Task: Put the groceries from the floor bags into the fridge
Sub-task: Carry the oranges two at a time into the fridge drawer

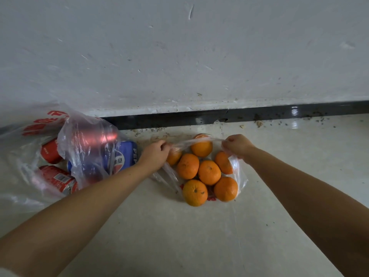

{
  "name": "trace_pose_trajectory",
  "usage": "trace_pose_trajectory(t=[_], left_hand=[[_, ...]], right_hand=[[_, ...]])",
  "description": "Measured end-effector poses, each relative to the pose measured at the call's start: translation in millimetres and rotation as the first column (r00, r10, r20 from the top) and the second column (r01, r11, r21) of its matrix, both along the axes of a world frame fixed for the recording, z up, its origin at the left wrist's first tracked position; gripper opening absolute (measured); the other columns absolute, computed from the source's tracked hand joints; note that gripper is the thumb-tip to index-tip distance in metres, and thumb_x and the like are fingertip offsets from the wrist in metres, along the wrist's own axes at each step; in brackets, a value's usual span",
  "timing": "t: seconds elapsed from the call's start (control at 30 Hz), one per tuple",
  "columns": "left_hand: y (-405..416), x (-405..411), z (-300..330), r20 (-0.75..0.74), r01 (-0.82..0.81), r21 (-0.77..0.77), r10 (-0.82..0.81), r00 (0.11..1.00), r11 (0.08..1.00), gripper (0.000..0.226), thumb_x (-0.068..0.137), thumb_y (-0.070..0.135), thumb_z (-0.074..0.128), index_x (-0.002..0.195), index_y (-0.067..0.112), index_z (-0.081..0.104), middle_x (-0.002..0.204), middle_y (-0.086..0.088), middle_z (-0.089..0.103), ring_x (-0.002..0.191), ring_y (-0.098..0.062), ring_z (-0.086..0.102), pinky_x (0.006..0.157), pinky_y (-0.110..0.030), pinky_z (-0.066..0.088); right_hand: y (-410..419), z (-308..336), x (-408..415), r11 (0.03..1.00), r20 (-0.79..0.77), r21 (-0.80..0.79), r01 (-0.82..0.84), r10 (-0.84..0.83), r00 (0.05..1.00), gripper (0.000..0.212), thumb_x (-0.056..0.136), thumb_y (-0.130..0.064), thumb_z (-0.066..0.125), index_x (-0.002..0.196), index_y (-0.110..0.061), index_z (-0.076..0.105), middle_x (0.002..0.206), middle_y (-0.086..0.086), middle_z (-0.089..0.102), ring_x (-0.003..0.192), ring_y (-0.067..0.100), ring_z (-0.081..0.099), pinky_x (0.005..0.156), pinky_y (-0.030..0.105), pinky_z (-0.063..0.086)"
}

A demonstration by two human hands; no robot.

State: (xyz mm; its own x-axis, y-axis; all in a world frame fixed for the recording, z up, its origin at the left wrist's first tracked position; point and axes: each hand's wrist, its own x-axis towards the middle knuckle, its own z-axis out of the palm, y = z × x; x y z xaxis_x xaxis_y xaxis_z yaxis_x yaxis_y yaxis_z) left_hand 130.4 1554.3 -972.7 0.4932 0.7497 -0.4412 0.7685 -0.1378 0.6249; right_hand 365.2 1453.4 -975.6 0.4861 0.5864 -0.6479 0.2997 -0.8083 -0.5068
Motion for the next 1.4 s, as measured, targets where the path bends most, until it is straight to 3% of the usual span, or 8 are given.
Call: trace_pose_trajectory(t=[0.1, 0.33, 0.47, 0.67, 0.87, 1.07, 1.23, 1.4], left_hand=[[-11.6, 12.8, -0.4, -0.081, 0.073, -0.080, -0.080, 0.994, 0.994, 0.074, 0.091, 0.045, 0.051, 0.149, 0.010, 0.018, 0.131, -0.009, 0.050, 0.114, -0.024, 0.055, 0.091, -0.036, 0.049], [-2.8, 37.6, -2.6, -0.172, -0.217, 0.023, 0.218, 0.961, 0.976, 0.032, 0.099, 0.024, 0.041, 0.124, 0.006, 0.050, 0.096, -0.008, 0.058, 0.077, -0.019, 0.058, 0.062, -0.027, 0.047], [19.7, 22.5, -7.4, -0.064, -0.537, -0.394, 0.561, 0.826, 0.746, 0.038, 0.092, 0.024, 0.058, 0.126, 0.011, 0.053, 0.113, -0.009, 0.061, 0.098, -0.025, 0.060, 0.087, -0.039, 0.052], [39.1, -2.5, -7.4, 0.034, -0.434, -0.720, 0.652, 0.758, 0.542, 0.011, 0.089, 0.004, 0.058, 0.097, 0.011, 0.062, 0.102, -0.009, 0.063, 0.097, -0.024, 0.059, 0.084, -0.036, 0.051], [23.3, 9.2, -12.0, -0.126, -0.048, 0.066, 0.056, 0.990, 0.997, 0.018, 0.095, 0.017, 0.049, 0.110, 0.012, 0.056, 0.109, -0.008, 0.059, 0.093, -0.020, 0.057, 0.078, -0.031, 0.048], [-11.8, 27.8, 9.5, -0.128, 0.433, 0.673, -0.482, 0.867, 0.600, 0.025, 0.093, 0.022, 0.049, 0.113, 0.011, 0.059, 0.108, -0.008, 0.056, 0.096, -0.022, 0.056, 0.079, -0.030, 0.045], [-57.0, 24.7, -6.1, -0.331, 0.741, 0.580, -0.734, 0.593, 0.338, 0.035, 0.084, 0.045, 0.053, 0.108, 0.021, 0.059, 0.107, -0.002, 0.060, 0.098, -0.019, 0.059, 0.083, -0.034, 0.049], [-65.6, 17.3, -5.1, -0.346, 0.726, 0.587, -0.699, 0.625, 0.359, 0.042, 0.075, 0.049, 0.066, 0.107, 0.022, 0.061, 0.107, 0.001, 0.064, 0.097, -0.017, 0.063, 0.086, -0.032, 0.051]], right_hand=[[5.2, -6.8, -7.3, 0.999, 0.092, -0.038, 0.016, -0.012, 0.996, 0.030, 0.098, -0.026, 0.042, 0.110, -0.004, 0.060, 0.089, 0.009, 0.060, 0.071, 0.016, 0.055, 0.057, 0.023, 0.041], [14.4, -9.0, -25.5, 0.937, 0.044, 0.224, -0.270, 0.267, 0.963, 0.036, 0.098, -0.021, 0.038, 0.132, -0.025, 0.051, 0.122, -0.003, 0.055, 0.111, 0.018, 0.053, 0.092, 0.029, 0.042], [18.9, -8.0, -16.3, 0.972, -0.138, 0.210, -0.111, 0.141, 0.980, 0.024, 0.099, -0.023, 0.042, 0.114, -0.024, 0.061, 0.111, 0.002, 0.060, 0.096, 0.018, 0.057, 0.083, 0.030, 0.047], [33.5, -11.8, -3.2, 0.995, -0.264, 0.077, 0.064, -0.042, 0.964, 0.017, 0.096, -0.022, 0.052, 0.103, -0.014, 0.065, 0.105, 0.011, 0.064, 0.086, 0.021, 0.061, 0.066, 0.027, 0.051], [32.2, -16.5, -18.7, 0.959, 0.242, -0.054, -0.277, 0.282, 0.928, 0.030, 0.095, -0.029, 0.052, 0.121, -0.014, 0.052, 0.107, 0.009, 0.059, 0.085, 0.020, 0.055, 0.072, 0.029, 0.047], [-5.7, 10.6, -2.3, 0.905, 0.223, 0.024, -0.424, 0.408, 0.885, 0.054, 0.091, -0.039, 0.057, 0.138, -0.023, 0.035, 0.127, 0.006, 0.054, 0.107, 0.021, 0.056, 0.087, 0.030, 0.049], [-34.0, 30.1, 7.6, 0.979, -0.057, -0.093, -0.183, 0.178, 0.982, 0.031, 0.093, -0.033, 0.056, 0.120, -0.018, 0.053, 0.108, 0.002, 0.053, 0.093, 0.021, 0.058, 0.055, 0.020, 0.054], [-31.0, 24.3, -10.6, 0.946, 0.340, -0.098, -0.309, 0.324, 0.883, 0.013, 0.096, -0.019, 0.046, 0.102, -0.012, 0.054, 0.091, 0.007, 0.057, 0.071, 0.015, 0.054, 0.057, 0.020, 0.044]])
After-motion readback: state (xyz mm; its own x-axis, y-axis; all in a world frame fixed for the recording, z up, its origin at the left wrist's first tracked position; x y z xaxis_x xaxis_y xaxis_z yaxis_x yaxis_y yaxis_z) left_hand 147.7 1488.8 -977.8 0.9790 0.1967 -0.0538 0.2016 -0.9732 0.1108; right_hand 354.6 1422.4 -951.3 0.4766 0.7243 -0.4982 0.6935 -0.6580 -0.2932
